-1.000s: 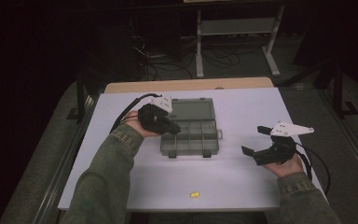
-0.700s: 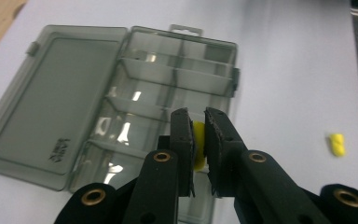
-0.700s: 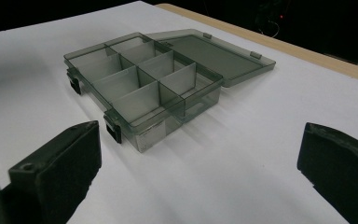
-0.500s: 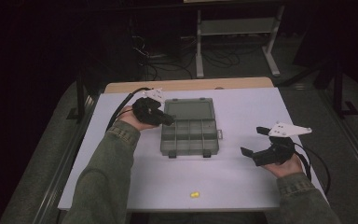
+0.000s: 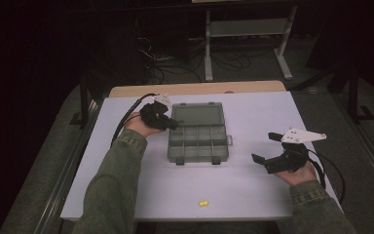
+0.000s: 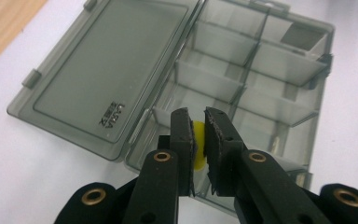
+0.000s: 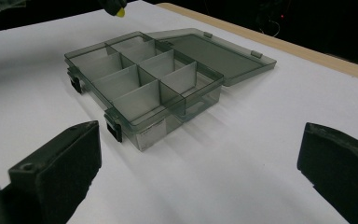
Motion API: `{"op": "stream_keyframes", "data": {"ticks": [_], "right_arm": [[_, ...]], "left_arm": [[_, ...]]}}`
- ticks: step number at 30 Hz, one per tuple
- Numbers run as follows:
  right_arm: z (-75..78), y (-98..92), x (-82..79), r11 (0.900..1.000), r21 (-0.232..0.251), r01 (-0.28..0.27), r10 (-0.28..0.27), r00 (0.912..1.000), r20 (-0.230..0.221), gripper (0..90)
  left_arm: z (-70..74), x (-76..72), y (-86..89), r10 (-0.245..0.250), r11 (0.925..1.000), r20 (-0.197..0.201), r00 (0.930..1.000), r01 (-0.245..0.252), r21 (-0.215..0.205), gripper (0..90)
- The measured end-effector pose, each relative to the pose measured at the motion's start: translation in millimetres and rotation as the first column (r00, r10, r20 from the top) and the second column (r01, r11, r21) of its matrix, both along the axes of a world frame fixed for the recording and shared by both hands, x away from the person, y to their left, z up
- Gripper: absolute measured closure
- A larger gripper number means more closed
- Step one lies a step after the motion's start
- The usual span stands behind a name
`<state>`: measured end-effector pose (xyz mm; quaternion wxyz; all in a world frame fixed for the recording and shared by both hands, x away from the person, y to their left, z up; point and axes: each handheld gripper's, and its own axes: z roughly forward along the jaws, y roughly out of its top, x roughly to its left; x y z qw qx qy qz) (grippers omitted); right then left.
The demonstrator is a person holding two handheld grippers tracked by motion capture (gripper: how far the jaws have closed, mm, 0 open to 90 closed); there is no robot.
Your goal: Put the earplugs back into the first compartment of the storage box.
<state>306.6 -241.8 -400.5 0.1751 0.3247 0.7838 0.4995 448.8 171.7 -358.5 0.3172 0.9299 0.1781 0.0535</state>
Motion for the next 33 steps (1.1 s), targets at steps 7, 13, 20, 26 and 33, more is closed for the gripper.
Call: {"op": "stream_keyframes", "data": {"ticks": [7,13,20,26,33], "right_arm": [[-0.4,0.8,1.0,1.000,-0.004,-0.003,0.003,1.0000,0.002,0.0],[-0.6,0.8,0.7,1.000,-0.005,-0.004,0.004,1.0000,0.000,0.0],[-0.8,1.2,0.6,1.000,-0.007,-0.005,0.005,1.0000,-0.002,0.0],[0.4,-0.1,0.4,1.000,-0.001,0.003,-0.003,1.0000,0.000,0.0],[1.0,-0.9,-0.2,1.000,0.002,0.007,-0.007,1.0000,0.006,0.0]], "left_arm": [[-18.6,5.8,-3.2,0.000,0.9994,-0.017,0.9999,0.000,0.035,81.1],[-25.3,8.0,-3.5,0.039,0.9991,-0.037,0.9985,-0.038,0.020,68.9],[-12.2,-0.6,-2.4,0.038,0.9974,-0.041,0.9984,-0.041,-0.059,46.0],[-3.2,-20.7,-4.5,0.019,0.9967,0.006,0.9998,-0.019,-0.079,31.7],[5.0,-30.7,-0.5,0.052,0.9927,0.037,0.9979,-0.048,-0.111,12.7]]}}
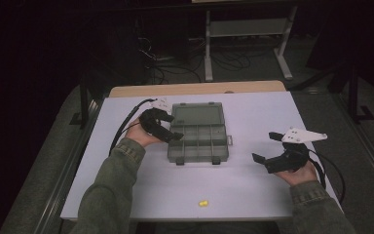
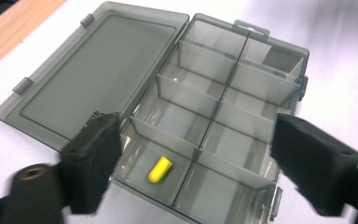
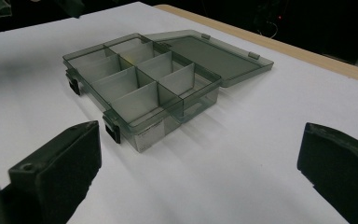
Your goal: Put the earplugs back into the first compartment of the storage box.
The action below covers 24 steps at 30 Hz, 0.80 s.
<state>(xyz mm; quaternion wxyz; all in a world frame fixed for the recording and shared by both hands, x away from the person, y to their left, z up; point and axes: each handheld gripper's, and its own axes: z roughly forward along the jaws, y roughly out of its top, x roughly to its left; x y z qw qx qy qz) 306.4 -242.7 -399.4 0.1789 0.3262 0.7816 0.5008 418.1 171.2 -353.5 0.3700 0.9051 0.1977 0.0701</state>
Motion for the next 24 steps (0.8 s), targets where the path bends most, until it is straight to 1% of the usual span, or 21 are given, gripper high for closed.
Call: {"op": "stream_keyframes", "data": {"ticks": [1,2,3,4,6,8,9,10,13,15,18,22,23,24], "right_arm": [[-0.3,0.0,0.3,1.000,-0.001,-0.001,0.001,1.0000,-0.002,0.0],[-0.3,0.0,0.3,1.000,-0.001,-0.001,0.001,1.0000,-0.002,0.0],[-0.3,-0.3,0.5,1.000,-0.001,0.000,0.000,1.0000,-0.002,0.0],[-0.2,-0.5,0.5,1.000,0.000,0.001,-0.001,1.0000,-0.003,0.0],[-0.2,-0.7,0.4,1.000,0.001,0.002,-0.002,1.0000,-0.003,0.0],[0.0,-1.0,0.2,1.000,0.002,0.002,-0.002,1.0000,-0.002,0.0],[0.2,-0.9,0.1,1.000,0.002,0.003,-0.003,1.0000,-0.002,0.0],[0.2,-0.8,0.0,1.000,0.002,0.003,-0.003,1.0000,-0.001,0.0],[0.2,-0.5,0.2,1.000,0.002,0.004,-0.004,1.0000,-0.002,0.0],[0.0,-0.5,0.4,1.000,0.001,0.004,-0.004,1.0000,-0.001,0.0],[-0.2,-0.6,0.5,1.000,0.000,0.004,-0.004,1.0000,-0.004,0.0],[-0.2,-0.5,0.5,1.000,0.000,0.004,-0.004,1.0000,-0.004,0.0],[-0.2,-0.6,0.5,1.000,0.000,0.004,-0.004,1.0000,-0.003,0.0],[-0.2,-0.6,0.5,1.000,0.000,0.003,-0.003,1.0000,-0.004,0.0]], "left_arm": [[1.0,-1.1,1.0,0.006,0.9999,0.005,1.0000,-0.006,-0.009,7.9],[1.9,-2.4,1.8,0.013,0.9998,0.011,0.9998,-0.013,-0.018,7.9],[3.5,-5.2,3.2,0.024,0.9987,0.010,0.9997,-0.024,-0.045,0.9],[3.5,-5.2,3.2,0.024,0.9987,0.010,0.9997,-0.024,-0.045,0.3],[3.9,-8.8,3.5,0.016,0.9981,0.004,0.9999,-0.015,-0.060,0.0],[4.3,-13.6,2.1,0.003,0.9987,0.005,1.0000,-0.003,-0.051,0.0],[4.8,-19.2,-0.1,-0.011,0.9986,0.008,0.9999,0.011,-0.052,0.0],[4.8,-19.2,-0.1,-0.011,0.9986,0.008,0.9999,0.011,-0.052,0.0],[6.6,-28.5,-5.1,-0.041,0.9986,0.025,0.9988,0.042,-0.031,0.0],[7.9,-35.2,-8.9,-0.065,0.9975,0.035,0.9973,0.066,-0.027,0.0],[8.2,-47.3,-17.4,-0.107,0.9942,0.052,0.9929,0.108,-0.006,0.0],[7.8,-55.1,-22.6,-0.129,0.9915,0.061,0.9897,0.130,-0.007,0.0],[7.2,-60.0,-26.0,-0.136,0.9905,0.068,0.9883,0.137,-0.006,0.0],[7.2,-60.0,-26.0,-0.136,0.9905,0.068,0.9883,0.137,-0.006,0.0]]}}
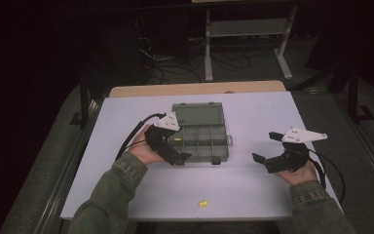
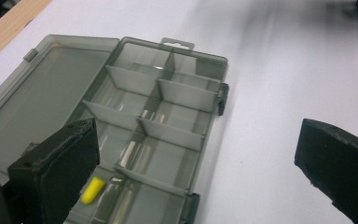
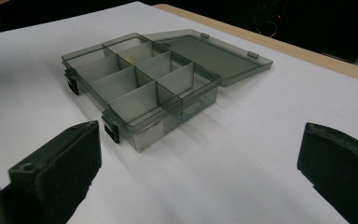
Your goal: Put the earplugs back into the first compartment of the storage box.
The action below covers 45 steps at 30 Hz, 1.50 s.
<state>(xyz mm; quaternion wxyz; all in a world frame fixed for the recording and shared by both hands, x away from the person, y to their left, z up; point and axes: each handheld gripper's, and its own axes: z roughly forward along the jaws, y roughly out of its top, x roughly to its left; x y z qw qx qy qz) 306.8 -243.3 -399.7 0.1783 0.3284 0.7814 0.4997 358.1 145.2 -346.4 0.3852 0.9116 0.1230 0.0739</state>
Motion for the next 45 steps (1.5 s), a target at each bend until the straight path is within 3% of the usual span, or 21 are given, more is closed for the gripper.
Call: {"op": "stream_keyframes", "data": {"ticks": [3,10,19,26,40,45], "right_arm": [[-0.1,0.0,0.0,1.000,-0.001,0.000,0.000,1.0000,0.001,0.0],[-0.8,1.1,0.6,1.000,-0.006,-0.001,0.001,1.0000,-0.002,0.0],[-1.5,1.2,1.1,1.000,-0.009,-0.003,0.003,1.0000,-0.005,0.0],[-1.7,1.9,1.0,1.000,-0.010,-0.006,0.006,0.9999,-0.008,0.0],[-1.3,1.6,0.7,1.000,-0.010,-0.007,0.007,1.0000,-0.006,0.0],[-1.2,1.7,0.5,1.000,-0.010,-0.009,0.009,1.0000,-0.005,0.0]], "left_arm": [[-0.5,-9.3,-4.9,-0.017,0.9998,0.024,0.9996,0.017,-0.010,0.0],[-6.3,-24.4,-15.4,-0.063,0.9979,0.025,0.9977,0.063,0.014,0.0],[-19.6,-39.4,-23.0,-0.097,0.9952,0.000,0.9953,0.097,0.010,0.0],[-36.6,-51.5,-33.4,-0.148,0.9885,-0.036,0.9883,0.149,0.025,0.0],[-62.2,-72.1,-53.7,-0.237,0.9623,-0.112,0.9651,0.249,0.109,0.0],[-68.6,-77.3,-57.8,-0.273,0.9431,-0.139,0.9518,0.294,0.156,5.0]]}}
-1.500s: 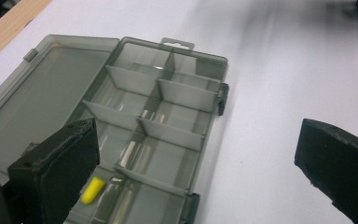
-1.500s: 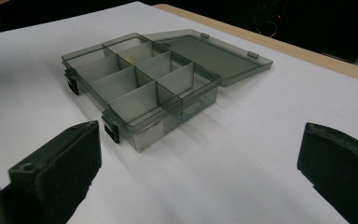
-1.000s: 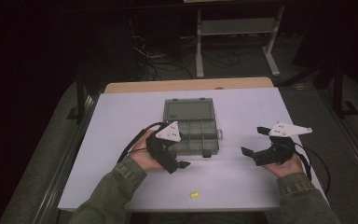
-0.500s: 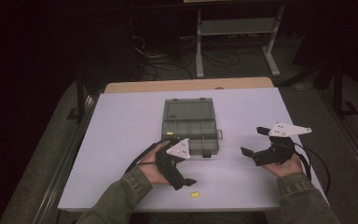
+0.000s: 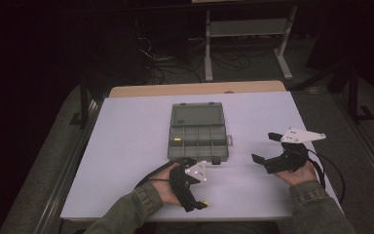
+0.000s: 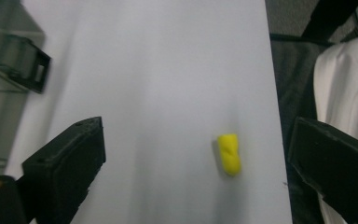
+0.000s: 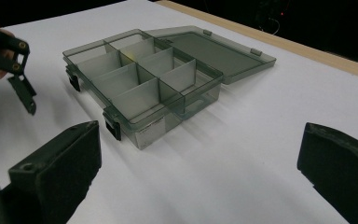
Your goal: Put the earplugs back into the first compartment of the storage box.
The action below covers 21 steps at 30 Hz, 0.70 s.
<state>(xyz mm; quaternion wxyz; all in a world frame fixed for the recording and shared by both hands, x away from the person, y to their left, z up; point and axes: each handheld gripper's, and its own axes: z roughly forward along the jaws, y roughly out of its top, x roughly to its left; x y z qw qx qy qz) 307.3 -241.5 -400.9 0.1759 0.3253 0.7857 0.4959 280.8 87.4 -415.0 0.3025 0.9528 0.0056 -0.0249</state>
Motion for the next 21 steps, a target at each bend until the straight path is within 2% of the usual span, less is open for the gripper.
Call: {"op": "stream_keyframes", "data": {"ticks": [2,4,8,14,18,19,21], "right_arm": [[0.0,-0.1,0.0,1.000,0.000,0.000,0.000,1.0000,0.000,0.0],[-0.2,0.2,0.1,1.000,-0.001,-0.001,0.001,1.0000,-0.002,0.0],[-0.2,0.5,0.0,1.000,-0.004,-0.002,0.002,1.0000,-0.002,0.0],[-0.3,0.6,0.1,1.000,-0.004,-0.003,0.003,1.0000,-0.003,0.0],[-0.5,0.9,0.3,1.000,-0.006,-0.004,0.004,1.0000,-0.003,0.0],[-0.5,0.9,0.3,1.000,-0.006,-0.004,0.004,1.0000,-0.003,0.0],[-0.5,1.0,0.3,1.000,-0.007,-0.004,0.004,1.0000,-0.003,0.0]], "left_arm": [[-1.8,-1.0,-0.5,-0.016,0.9998,-0.010,0.9998,0.016,0.014,8.4],[-4.0,-1.9,-0.6,-0.028,0.9993,-0.024,0.9993,0.029,0.022,15.9],[-5.5,-2.5,-0.8,-0.060,0.9978,-0.052,0.9968,0.062,0.023,28.7],[-8.8,-3.0,-1.7,-0.094,0.9950,-0.073,0.9929,0.096,0.028,43.5],[-11.2,-2.1,-2.1,-0.099,0.9940,-0.079,0.9919,0.102,0.038,53.7],[-11.8,-1.9,-2.3,-0.099,0.9942,-0.081,0.9918,0.102,0.035,53.7],[-12.4,-1.8,-2.8,-0.099,0.9941,-0.089,0.9911,0.102,0.037,60.9]]}}
